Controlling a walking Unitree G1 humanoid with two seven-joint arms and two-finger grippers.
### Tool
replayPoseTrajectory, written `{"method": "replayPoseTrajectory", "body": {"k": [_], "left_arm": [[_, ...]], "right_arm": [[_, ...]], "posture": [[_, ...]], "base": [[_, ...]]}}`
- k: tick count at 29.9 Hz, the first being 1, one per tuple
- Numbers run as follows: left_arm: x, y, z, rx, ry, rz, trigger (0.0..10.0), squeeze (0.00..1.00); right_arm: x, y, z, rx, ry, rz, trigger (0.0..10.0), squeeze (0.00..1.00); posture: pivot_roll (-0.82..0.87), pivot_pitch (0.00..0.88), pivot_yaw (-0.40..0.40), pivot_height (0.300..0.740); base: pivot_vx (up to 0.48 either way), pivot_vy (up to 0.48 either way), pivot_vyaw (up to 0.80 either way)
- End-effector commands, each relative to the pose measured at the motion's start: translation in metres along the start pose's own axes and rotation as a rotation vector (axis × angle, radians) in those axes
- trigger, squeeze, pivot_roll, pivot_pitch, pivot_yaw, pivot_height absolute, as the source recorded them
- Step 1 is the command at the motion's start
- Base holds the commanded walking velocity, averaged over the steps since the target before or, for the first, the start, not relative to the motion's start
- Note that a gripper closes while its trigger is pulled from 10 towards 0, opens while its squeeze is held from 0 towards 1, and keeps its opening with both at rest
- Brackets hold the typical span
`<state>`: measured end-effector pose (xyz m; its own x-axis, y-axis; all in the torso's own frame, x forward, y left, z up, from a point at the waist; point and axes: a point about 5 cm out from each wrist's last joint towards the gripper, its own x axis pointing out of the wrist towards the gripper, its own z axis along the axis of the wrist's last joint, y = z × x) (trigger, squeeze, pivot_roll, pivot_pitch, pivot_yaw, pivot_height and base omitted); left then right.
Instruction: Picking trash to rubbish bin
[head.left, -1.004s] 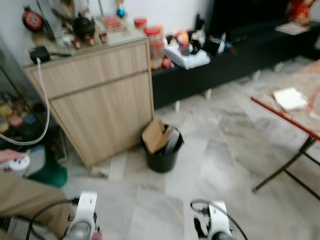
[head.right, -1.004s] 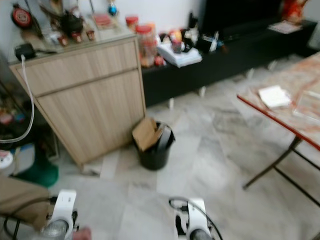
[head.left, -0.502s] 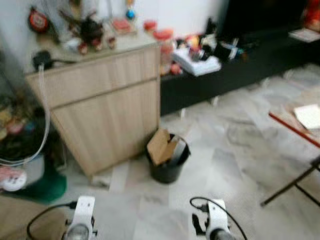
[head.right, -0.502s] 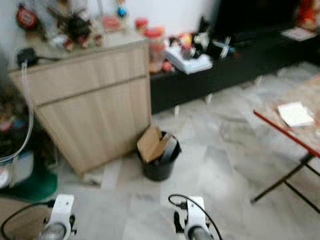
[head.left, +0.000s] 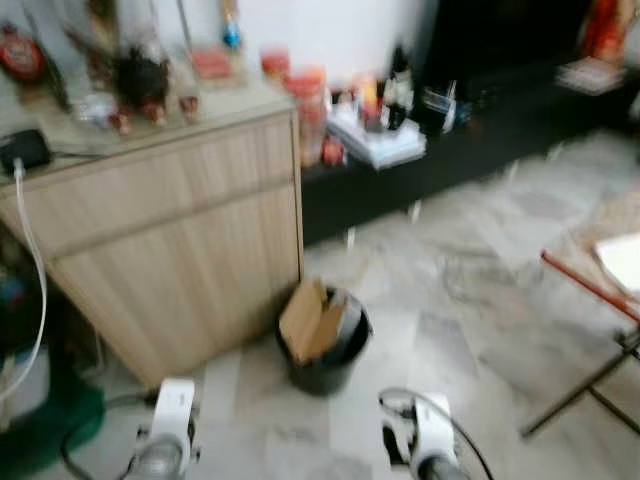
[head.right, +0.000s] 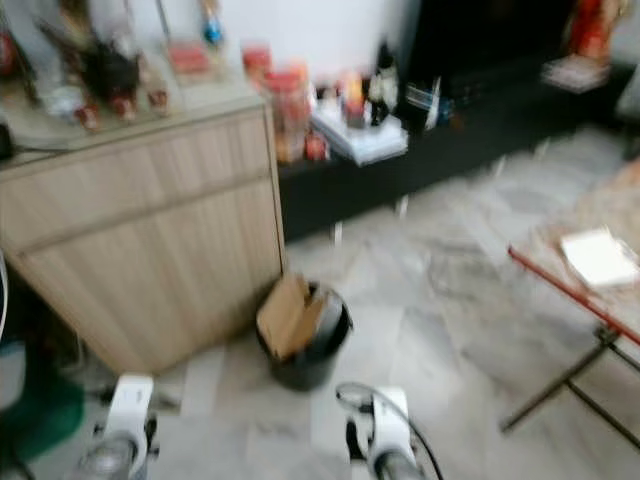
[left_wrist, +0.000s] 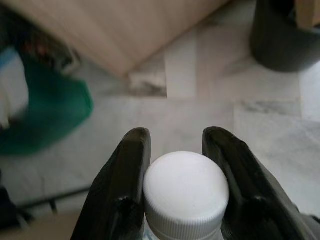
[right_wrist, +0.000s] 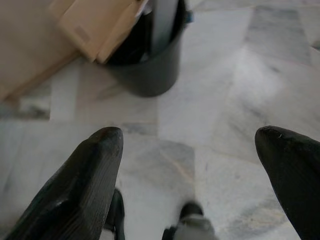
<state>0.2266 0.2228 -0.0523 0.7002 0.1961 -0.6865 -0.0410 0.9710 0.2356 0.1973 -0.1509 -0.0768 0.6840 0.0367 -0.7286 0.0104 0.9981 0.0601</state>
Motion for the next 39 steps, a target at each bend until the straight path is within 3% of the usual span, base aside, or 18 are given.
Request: {"method": "replayPoseTrajectory", "body": {"k": [1,13,19,31,32,35,39], "left_arm": [[0.002,-0.01,0.014,-0.016,-0.05,-0.032,10.0,0.0],[0.004,-0.015,0.026,0.001,-0.087,-0.068,10.0,0.0],[0.004,-0.029,0.042,0.056,-0.146,-0.147,10.0,0.0],[0.005,-0.039,0.064,0.057,-0.211,-0.19,10.0,0.0],[0.005,-0.043,0.073,0.045,-0.232,-0.211,10.0,0.0],[0.004,-0.047,0.083,-0.006,-0.26,-0.247,10.0,0.0],[0.003,-0.053,0.096,-0.009,-0.295,-0.276,10.0,0.0]], "right_arm": [[-0.002,-0.011,-0.004,0.013,0.009,-0.035,10.0,0.0],[-0.002,-0.011,-0.002,0.008,0.0,-0.039,10.0,0.0],[-0.002,-0.012,-0.002,0.004,0.001,-0.04,10.0,0.0],[-0.001,-0.01,0.0,0.004,-0.004,-0.039,10.0,0.0],[-0.001,-0.01,0.0,0.002,-0.005,-0.039,10.0,0.0],[-0.001,-0.01,0.0,0.002,-0.006,-0.04,10.0,0.0],[-0.001,-0.01,0.0,0.002,-0.008,-0.04,10.0,0.0]], "posture": [[-0.05,0.028,0.027,0.74],[-0.06,0.02,0.032,0.74],[-0.06,0.011,0.035,0.74],[-0.06,0.0,0.04,0.74],[-0.06,0.0,0.042,0.74],[-0.06,0.0,0.044,0.74],[-0.06,0.0,0.044,0.74]], "base": [[0.439,0.0,-0.66],[0.441,0.0,0.0],[0.443,0.0,0.0],[0.442,0.0,0.0],[0.341,0.0,0.0],[0.0,0.0,0.0],[0.0,0.0,0.0]]}}
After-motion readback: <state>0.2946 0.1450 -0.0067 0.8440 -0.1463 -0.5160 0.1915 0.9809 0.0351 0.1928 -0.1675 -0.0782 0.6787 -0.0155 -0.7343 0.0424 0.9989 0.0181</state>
